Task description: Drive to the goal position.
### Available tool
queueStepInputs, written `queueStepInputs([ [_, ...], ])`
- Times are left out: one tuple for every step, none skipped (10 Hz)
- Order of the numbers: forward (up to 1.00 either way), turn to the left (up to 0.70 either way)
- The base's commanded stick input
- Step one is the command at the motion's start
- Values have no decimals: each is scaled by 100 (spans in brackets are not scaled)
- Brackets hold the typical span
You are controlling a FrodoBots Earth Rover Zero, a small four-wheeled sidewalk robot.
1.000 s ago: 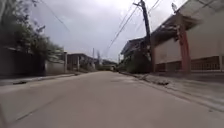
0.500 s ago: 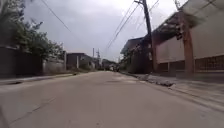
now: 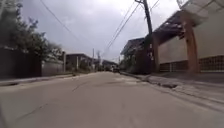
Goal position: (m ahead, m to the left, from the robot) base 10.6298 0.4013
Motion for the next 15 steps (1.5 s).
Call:
queueStepInputs([
  [50,0],
  [50,0],
  [50,0],
  [50,0],
  [50,0],
  [50,0],
  [50,0],
  [50,0],
  [50,0],
  [50,0],
  [50,0],
  [50,0],
  [50,0],
  [50,0],
  [50,0],
])
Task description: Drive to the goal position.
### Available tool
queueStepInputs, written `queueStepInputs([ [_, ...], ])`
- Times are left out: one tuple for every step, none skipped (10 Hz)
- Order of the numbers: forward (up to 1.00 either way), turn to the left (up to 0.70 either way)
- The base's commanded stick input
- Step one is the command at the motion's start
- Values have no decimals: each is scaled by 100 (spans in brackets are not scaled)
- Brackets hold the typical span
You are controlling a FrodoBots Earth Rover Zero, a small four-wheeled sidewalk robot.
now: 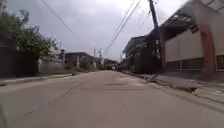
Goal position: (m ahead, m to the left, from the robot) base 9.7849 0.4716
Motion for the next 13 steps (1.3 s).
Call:
queueStepInputs([
  [50,0],
  [50,0],
  [50,0],
  [50,0],
  [50,0],
  [50,0],
  [50,-33],
  [50,-50],
  [50,-50],
  [50,-32],
  [50,0],
  [50,0],
  [50,0],
])
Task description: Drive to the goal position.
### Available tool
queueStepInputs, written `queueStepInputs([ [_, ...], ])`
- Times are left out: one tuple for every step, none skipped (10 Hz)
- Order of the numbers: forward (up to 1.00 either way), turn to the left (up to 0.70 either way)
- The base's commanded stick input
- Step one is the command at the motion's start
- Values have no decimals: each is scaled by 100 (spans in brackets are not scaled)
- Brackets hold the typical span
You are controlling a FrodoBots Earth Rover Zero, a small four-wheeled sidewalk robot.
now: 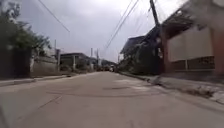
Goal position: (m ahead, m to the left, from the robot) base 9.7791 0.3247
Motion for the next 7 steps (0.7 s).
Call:
queueStepInputs([
  [50,0],
  [50,0],
  [50,0],
  [50,0],
  [50,0],
  [50,0],
  [50,0],
])
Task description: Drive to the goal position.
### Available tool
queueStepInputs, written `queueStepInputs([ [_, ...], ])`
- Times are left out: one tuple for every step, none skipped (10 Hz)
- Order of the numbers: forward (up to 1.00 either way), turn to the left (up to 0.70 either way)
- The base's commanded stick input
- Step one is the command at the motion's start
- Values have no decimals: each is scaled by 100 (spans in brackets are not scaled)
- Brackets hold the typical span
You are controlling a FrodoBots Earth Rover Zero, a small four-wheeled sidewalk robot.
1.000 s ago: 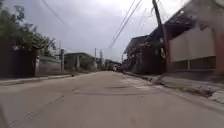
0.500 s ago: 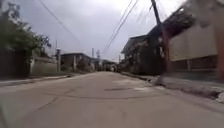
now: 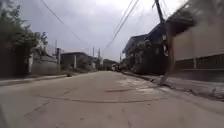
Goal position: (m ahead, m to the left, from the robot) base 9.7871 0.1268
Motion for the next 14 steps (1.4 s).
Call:
queueStepInputs([
  [50,0],
  [50,0],
  [50,0],
  [50,0],
  [50,0],
  [50,0],
  [50,0],
  [50,0],
  [50,0],
  [50,0],
  [50,0],
  [50,0],
  [50,0],
  [50,0],
])
